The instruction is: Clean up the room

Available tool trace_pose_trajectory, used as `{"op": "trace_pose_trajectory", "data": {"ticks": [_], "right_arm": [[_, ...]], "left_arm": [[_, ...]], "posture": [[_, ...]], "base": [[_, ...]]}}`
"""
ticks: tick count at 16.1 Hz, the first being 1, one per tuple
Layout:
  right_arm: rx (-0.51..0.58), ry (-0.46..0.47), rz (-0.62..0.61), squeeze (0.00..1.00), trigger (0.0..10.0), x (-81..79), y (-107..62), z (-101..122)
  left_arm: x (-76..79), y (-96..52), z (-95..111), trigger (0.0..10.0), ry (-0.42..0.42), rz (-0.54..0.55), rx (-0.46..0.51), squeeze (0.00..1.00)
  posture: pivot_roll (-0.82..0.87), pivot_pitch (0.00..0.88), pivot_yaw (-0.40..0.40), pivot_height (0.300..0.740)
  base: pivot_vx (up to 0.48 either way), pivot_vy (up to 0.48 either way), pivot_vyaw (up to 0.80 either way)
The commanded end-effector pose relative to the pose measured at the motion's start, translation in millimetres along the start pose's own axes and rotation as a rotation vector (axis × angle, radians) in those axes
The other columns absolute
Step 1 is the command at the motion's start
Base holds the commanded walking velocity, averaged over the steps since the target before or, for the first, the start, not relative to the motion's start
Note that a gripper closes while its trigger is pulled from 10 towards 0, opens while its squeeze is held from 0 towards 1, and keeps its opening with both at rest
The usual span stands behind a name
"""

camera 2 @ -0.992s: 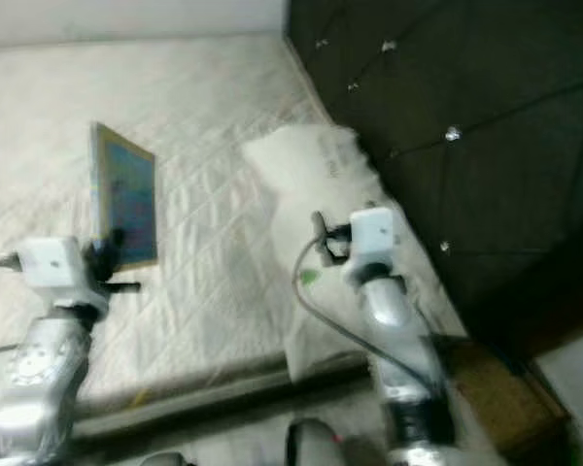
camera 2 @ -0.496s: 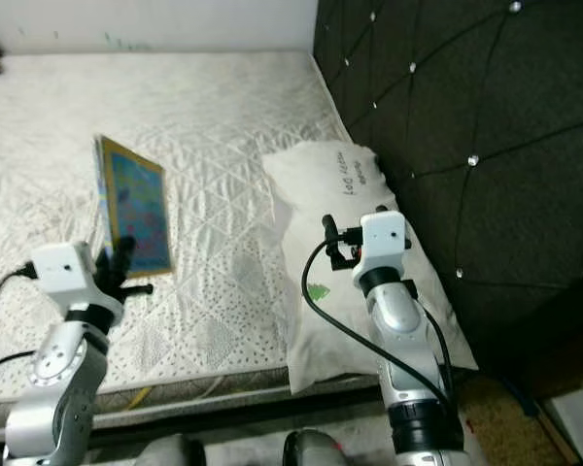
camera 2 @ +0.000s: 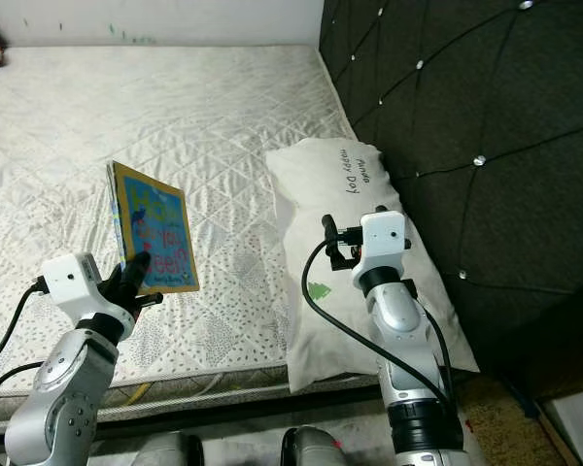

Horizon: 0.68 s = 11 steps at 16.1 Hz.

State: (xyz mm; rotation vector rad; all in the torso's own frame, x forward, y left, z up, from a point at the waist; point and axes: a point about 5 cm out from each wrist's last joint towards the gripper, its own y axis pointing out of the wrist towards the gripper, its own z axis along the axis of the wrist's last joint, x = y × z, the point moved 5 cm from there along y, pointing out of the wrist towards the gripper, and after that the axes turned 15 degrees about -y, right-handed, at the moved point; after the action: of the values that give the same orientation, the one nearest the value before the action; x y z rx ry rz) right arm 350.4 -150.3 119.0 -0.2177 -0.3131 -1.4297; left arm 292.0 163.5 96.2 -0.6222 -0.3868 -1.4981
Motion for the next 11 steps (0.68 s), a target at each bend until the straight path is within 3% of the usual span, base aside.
{"op": "trace_pose_trajectory", "data": {"ticks": [1, 8, 11], "right_arm": [[0.004, 0.004, -0.001, 0.00, 10.0, 2.6, -0.6, 2.2], [0.003, 0.006, 0.000, 0.00, 10.0, 1.8, -0.3, 1.8], [0.004, 0.003, 0.002, 0.00, 10.0, 1.6, -0.1, 1.5]], "left_arm": [[11.3, -0.5, 10.9, 10.0, 0.002, -0.045, 0.029, 0.00], [10.8, 0.2, 11.2, 10.0, -0.004, -0.042, 0.020, 0.00], [10.4, 1.2, 11.5, 10.0, -0.009, -0.034, 0.019, 0.00]], "posture": [[0.01, 0.115, -0.044, 0.736], [0.01, 0.108, -0.042, 0.653], [0.01, 0.105, -0.041, 0.649]], "base": [[0.000, 0.000, 0.00], [0.000, 0.000, 0.00], [0.000, 0.000, 0.00]]}}
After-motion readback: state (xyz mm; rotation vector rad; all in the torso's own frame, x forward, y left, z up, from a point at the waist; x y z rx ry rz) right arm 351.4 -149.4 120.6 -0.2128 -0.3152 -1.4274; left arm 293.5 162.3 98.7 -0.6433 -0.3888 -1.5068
